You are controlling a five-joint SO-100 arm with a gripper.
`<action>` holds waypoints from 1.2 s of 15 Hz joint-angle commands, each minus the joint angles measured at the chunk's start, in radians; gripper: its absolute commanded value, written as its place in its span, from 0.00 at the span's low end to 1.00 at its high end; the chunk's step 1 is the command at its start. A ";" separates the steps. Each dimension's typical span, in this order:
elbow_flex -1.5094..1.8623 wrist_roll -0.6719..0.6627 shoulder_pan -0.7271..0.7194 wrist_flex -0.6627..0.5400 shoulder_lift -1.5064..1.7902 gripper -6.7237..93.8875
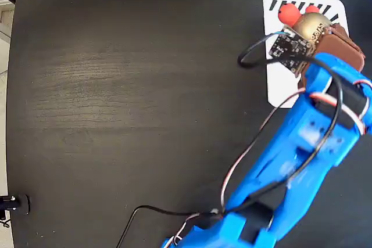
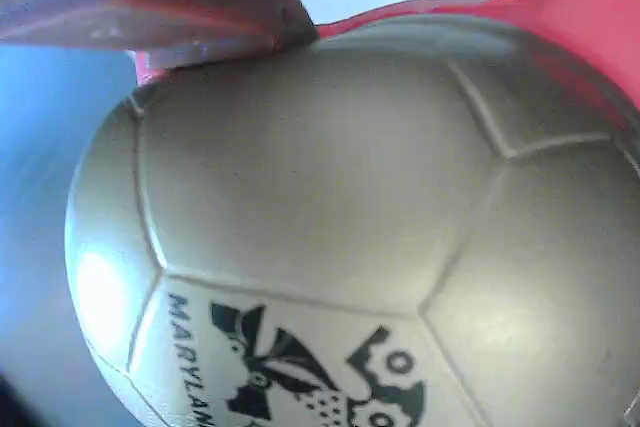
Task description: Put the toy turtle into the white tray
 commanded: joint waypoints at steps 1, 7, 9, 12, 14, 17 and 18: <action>-0.123 -0.005 0.037 0.015 -0.060 0.02; -0.255 -0.009 0.067 0.015 -0.259 0.02; -0.264 -0.021 0.072 0.015 -0.290 0.03; -0.265 -0.023 0.074 0.029 -0.322 0.36; -0.267 -0.026 0.074 0.044 -0.341 0.48; -0.258 -0.038 0.075 0.048 -0.342 0.54; -0.258 -0.038 0.078 0.049 -0.342 0.54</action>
